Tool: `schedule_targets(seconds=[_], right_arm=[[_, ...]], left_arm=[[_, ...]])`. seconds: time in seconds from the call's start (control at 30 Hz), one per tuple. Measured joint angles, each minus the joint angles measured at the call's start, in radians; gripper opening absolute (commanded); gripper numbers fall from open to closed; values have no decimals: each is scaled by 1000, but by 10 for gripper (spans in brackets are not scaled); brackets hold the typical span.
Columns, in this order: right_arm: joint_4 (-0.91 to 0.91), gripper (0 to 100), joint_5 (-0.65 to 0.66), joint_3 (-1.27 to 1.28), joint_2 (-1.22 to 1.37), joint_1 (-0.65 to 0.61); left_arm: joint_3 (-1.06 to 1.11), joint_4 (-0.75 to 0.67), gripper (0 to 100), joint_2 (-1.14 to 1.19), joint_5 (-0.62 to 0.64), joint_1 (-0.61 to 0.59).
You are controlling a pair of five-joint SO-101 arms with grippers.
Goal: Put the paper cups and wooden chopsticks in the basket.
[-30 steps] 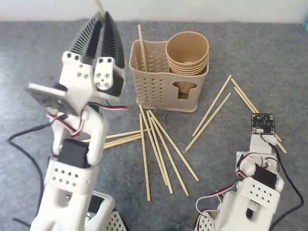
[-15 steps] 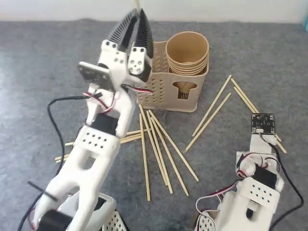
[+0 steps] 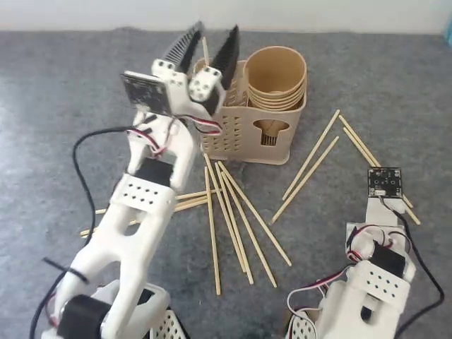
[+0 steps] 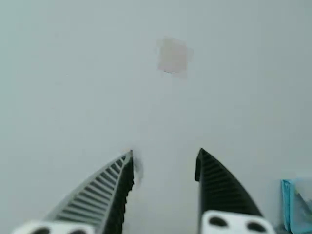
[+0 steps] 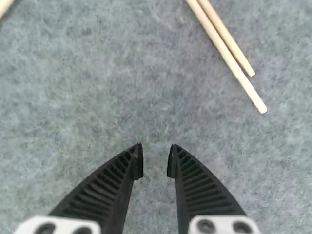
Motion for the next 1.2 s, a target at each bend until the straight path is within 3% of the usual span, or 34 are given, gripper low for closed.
schedule_targets(seconds=[0.13,0.23,0.53,0.8,0.9,1.0,1.2], right_arm=[[0,104,2,0,0,0],[-3,104,3,0,0,26],[12,109,57,-57,0,40],[55,167,192,-215,0,55],[52,166,206,-232,2,60],[46,166,210,-275,51,60],[2,165,210,-465,351,77]], left_arm=[[-9,37,203,-23,9,-60],[-9,173,204,-118,9,-103],[-9,884,204,-583,12,-232],[49,1329,204,-829,12,-350],[189,1343,204,-859,12,-368],[365,1270,204,-901,12,-402],[654,1128,205,-982,12,-446]])
